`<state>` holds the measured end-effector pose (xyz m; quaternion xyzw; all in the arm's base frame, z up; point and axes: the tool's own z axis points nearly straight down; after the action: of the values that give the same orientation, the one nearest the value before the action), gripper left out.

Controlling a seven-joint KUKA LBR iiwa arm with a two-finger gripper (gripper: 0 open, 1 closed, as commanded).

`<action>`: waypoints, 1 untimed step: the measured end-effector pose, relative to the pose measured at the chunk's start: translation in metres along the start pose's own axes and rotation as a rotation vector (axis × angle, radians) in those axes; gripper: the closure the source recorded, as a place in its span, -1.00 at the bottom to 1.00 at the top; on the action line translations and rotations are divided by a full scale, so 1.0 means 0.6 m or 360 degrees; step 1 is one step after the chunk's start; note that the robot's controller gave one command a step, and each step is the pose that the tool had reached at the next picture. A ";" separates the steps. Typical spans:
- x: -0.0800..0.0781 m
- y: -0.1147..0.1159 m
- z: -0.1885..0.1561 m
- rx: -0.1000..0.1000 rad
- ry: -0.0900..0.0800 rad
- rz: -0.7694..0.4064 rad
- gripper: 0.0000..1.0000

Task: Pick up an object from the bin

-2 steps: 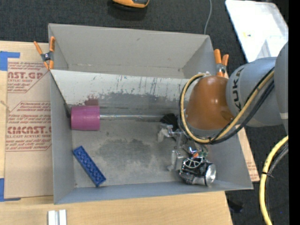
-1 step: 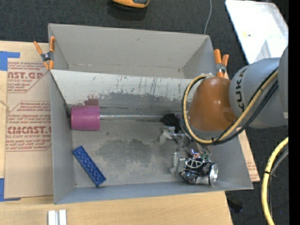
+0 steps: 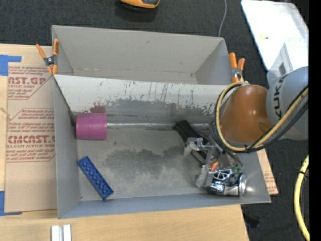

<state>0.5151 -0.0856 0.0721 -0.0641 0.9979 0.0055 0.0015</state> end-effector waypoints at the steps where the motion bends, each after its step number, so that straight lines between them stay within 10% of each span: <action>1: -0.041 -0.019 -0.003 -0.0043 0.0072 0.0087 -1.00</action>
Offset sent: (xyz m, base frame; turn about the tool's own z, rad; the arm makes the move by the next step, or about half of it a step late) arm -0.0166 -0.0515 -0.0021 0.2555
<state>0.5406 -0.0936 0.0736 -0.0369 0.9989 0.0176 -0.0220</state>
